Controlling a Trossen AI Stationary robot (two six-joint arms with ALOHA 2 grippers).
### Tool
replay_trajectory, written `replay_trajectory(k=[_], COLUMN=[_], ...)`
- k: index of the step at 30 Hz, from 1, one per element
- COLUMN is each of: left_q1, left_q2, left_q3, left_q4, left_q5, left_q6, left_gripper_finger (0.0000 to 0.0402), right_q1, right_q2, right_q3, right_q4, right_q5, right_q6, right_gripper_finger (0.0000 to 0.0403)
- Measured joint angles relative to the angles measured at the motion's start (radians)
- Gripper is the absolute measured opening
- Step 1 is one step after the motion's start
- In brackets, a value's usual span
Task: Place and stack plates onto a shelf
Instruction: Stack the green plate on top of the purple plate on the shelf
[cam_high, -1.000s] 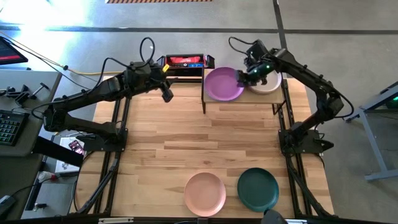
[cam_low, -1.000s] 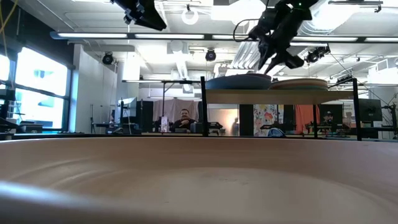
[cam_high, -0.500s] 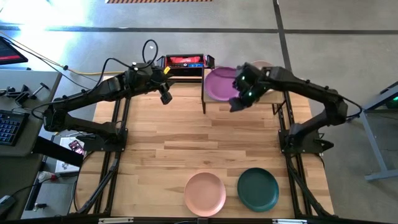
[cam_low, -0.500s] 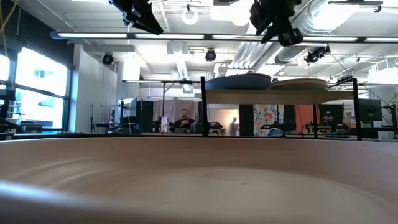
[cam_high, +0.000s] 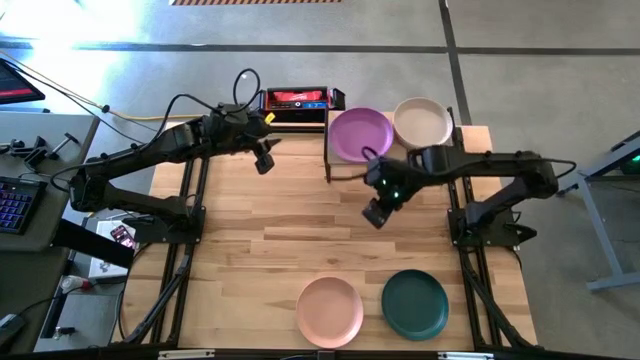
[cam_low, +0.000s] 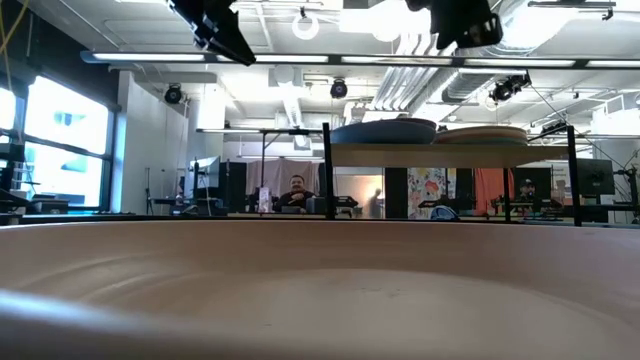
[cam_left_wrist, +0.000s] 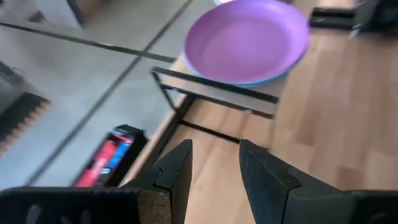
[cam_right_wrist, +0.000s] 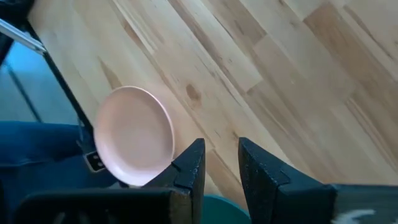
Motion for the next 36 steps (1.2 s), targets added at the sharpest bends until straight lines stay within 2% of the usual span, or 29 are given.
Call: replay_trajectory(k=[8, 14, 20, 28, 36], left_q1=[-0.001, -0.013, -0.058, -0.131, -0.209], left_q2=[0.0, 0.0, 0.0, 0.001, 0.004], left_q3=[0.0, 0.0, 0.0, 0.0, 0.0], left_q4=[-0.015, -0.018, -0.048, -0.184, -0.243], left_q5=[0.156, 0.237, 0.239, 0.23, 0.227], left_q6=[-0.211, -0.38, -0.418, -0.601, -0.691], left_gripper_finger=[0.0122, 0.0122, 0.0122, 0.0122, 0.0122], right_q1=[0.113, 0.175, 0.249, 0.332, 0.386], right_q2=[0.026, 0.058, 0.094, 0.16, 0.232], right_q3=[0.0, 0.0, 0.0, -0.001, -0.001], right_q4=[-0.012, -0.026, -0.083, -0.11, -0.11], right_q5=[0.12, 0.138, 0.138, 0.134, 0.09], right_q6=[-0.005, -0.074, -0.111, -0.162, -0.201], right_gripper_finger=[0.0076, 0.0076, 0.0076, 0.0076, 0.0076])
